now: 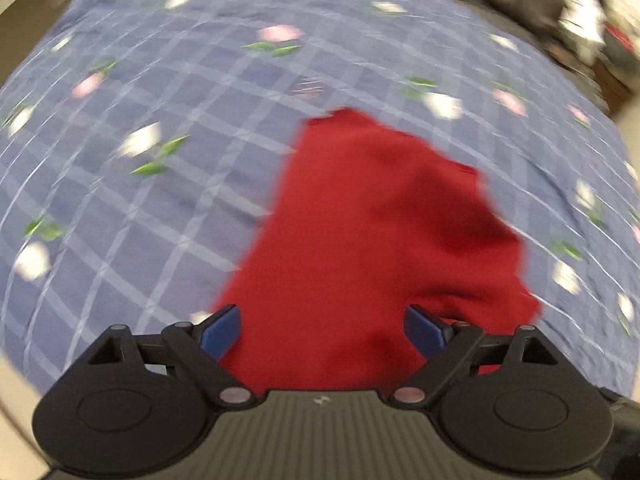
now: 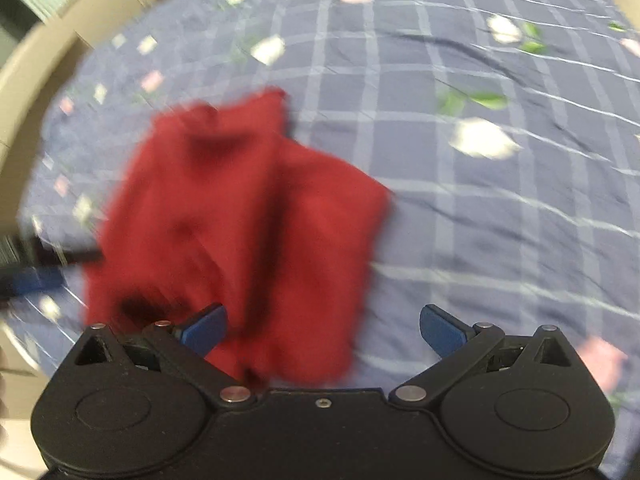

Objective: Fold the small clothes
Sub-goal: 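Open the left gripper to release the folded side, then grasp the opposite side with the right gripper and fold it over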

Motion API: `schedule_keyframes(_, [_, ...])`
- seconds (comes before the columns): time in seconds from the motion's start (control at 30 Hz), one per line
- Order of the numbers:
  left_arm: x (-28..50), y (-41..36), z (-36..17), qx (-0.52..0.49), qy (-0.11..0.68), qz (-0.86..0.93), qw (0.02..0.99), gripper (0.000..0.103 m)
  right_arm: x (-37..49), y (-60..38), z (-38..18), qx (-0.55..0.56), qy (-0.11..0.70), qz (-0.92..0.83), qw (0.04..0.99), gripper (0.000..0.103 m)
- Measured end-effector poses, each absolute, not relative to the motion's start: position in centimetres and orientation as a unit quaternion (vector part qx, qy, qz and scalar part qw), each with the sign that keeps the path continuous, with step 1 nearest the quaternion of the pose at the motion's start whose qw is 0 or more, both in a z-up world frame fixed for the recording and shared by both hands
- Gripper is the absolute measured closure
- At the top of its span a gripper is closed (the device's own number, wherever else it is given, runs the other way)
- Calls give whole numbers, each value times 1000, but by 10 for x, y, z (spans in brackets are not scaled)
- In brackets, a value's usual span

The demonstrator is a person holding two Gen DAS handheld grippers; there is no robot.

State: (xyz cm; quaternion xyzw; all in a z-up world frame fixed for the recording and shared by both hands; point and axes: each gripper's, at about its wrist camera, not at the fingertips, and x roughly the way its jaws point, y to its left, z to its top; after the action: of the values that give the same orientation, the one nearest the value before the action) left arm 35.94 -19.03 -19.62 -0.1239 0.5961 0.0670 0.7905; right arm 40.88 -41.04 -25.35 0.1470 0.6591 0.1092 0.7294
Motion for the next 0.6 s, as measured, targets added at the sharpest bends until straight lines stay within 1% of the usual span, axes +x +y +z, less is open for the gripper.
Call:
schedule_keyframes(0.07, [357, -166, -202, -142, 600, 100, 781, 11, 427, -397, -257, 175, 652, 119, 728, 1])
schedule_keyframes(0.2, [350, -134, -211, -164, 606, 134, 767, 11, 453, -376, -270, 200, 660, 104, 717, 10])
schedule_keyframes(0.27, [349, -127, -219, -171, 616, 141, 756, 11, 458, -371, -278, 205, 667, 88, 711, 16])
schedule_keyframes(0.37, [347, -124, -227, -181, 632, 138, 741, 13, 460, -369, -289, 213, 677, 73, 701, 30])
schedule_keyframes(0.4, [347, -124, -229, -183, 635, 136, 738, 13, 459, -370, -291, 214, 680, 71, 698, 46])
schedule_keyframes(0.43, [347, -125, -230, -183, 636, 134, 737, 13, 457, -371, -292, 215, 682, 73, 695, 67])
schedule_keyframes(0.47, [346, -127, -231, -181, 637, 133, 738, 13, 454, -371, -293, 216, 684, 76, 693, 74])
schedule_keyframes(0.53, [346, -130, -230, -173, 638, 130, 739, 13, 446, -378, -287, 216, 681, 81, 695, 96])
schedule_keyframes(0.6, [345, -135, -229, -167, 641, 125, 739, 14, 440, -384, -279, 222, 676, 87, 697, 96])
